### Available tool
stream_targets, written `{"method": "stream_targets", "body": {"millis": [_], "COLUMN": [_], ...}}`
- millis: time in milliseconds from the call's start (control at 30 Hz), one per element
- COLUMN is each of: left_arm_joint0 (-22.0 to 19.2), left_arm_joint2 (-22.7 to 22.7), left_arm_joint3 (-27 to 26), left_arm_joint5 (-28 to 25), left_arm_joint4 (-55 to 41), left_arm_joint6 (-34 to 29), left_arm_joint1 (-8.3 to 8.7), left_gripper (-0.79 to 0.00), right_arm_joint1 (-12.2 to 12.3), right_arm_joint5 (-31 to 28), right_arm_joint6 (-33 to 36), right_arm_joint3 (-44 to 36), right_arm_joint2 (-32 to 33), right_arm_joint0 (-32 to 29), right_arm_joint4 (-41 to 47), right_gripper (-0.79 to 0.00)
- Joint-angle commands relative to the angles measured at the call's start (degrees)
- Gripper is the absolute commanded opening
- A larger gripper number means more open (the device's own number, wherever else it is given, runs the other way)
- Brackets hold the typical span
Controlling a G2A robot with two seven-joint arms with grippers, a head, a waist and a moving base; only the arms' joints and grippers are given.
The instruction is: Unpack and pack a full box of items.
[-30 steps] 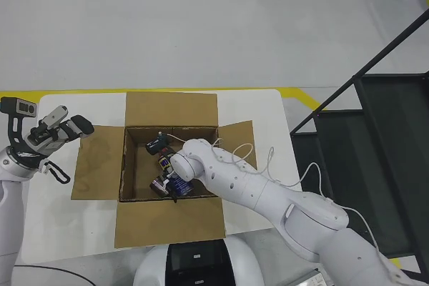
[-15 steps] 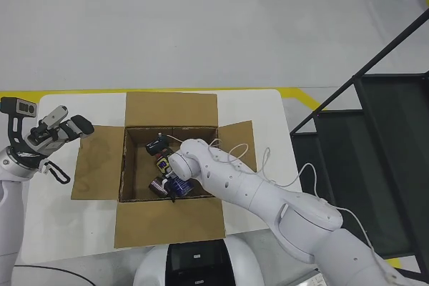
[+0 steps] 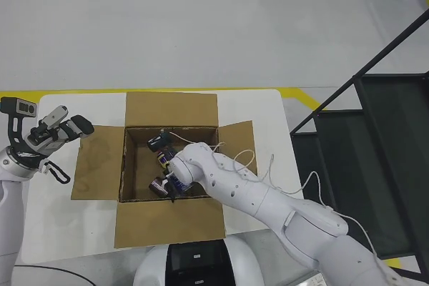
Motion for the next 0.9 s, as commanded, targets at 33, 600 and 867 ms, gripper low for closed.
{"method": "stream_targets", "body": {"millis": [33, 600, 867], "left_arm_joint0": [0.00, 0.00, 0.00], "left_arm_joint2": [0.00, 0.00, 0.00], "left_arm_joint3": [0.00, 0.00, 0.00], "left_arm_joint5": [0.00, 0.00, 0.00], "left_arm_joint4": [0.00, 0.00, 0.00], "left_arm_joint6": [0.00, 0.00, 0.00], "left_arm_joint1": [0.00, 0.00, 0.00], "left_gripper": [0.000, 0.000, 0.000], "right_arm_joint1": [2.09, 11.39, 11.72], "right_arm_joint5": [0.77, -8.29, -9.99], "right_arm_joint6": [1.16, -9.51, -12.06], "right_arm_joint3": [-7.11, -40.69, -41.76], "right_arm_joint2": [2.43, 21.04, 22.25], "right_arm_joint0": [-3.23, -28.88, -30.55], "right_arm_joint4": [-4.41, -23.03, -22.38], "right_gripper": [-0.785, -0.785, -0.785]}}
